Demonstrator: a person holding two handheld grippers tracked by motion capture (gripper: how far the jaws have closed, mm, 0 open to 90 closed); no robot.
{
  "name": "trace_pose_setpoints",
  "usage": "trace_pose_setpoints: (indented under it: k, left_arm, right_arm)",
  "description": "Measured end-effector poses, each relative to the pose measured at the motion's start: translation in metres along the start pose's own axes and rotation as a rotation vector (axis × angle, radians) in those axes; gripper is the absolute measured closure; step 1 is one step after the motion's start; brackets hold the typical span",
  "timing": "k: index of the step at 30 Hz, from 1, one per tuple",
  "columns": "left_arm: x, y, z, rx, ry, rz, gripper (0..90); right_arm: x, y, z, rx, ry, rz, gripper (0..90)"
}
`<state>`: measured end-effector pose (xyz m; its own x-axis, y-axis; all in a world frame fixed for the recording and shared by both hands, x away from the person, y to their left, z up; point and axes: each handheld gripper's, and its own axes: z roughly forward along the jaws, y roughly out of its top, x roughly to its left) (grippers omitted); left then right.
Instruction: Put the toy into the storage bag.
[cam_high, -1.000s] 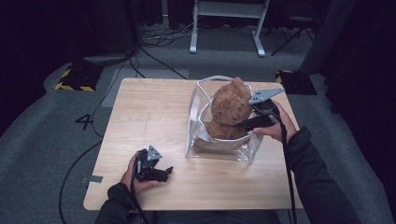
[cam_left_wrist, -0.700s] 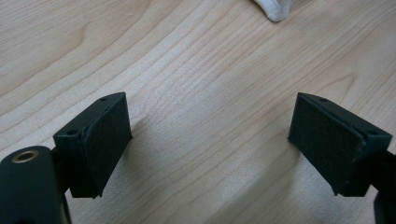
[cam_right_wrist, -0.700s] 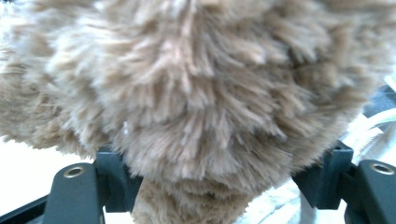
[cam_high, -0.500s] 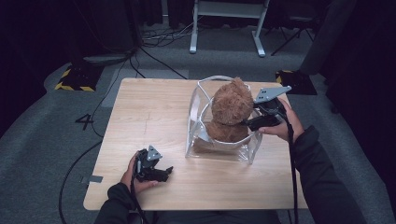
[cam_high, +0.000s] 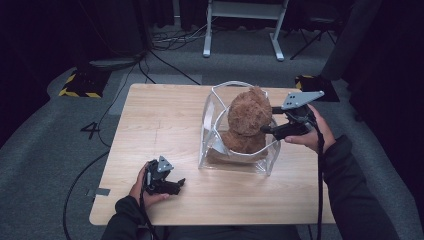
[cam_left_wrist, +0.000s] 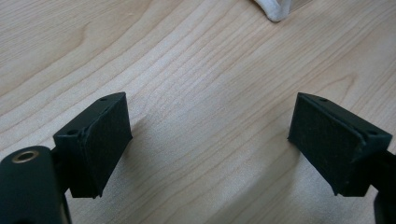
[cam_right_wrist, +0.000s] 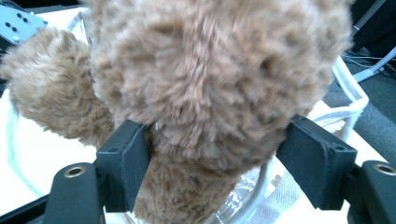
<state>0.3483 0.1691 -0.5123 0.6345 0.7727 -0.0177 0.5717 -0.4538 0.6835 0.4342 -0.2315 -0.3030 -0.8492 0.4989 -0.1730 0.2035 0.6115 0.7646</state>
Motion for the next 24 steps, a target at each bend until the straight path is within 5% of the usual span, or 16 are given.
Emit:
trace_pose_setpoints:
  k: [24]
  left_arm:
    - [0.000, 0.000, 0.000, 0.000, 0.000, 0.000, 13.0]
  right_arm:
    - [-0.007, -0.017, -0.030, -0.022, -0.050, 0.015, 27.2]
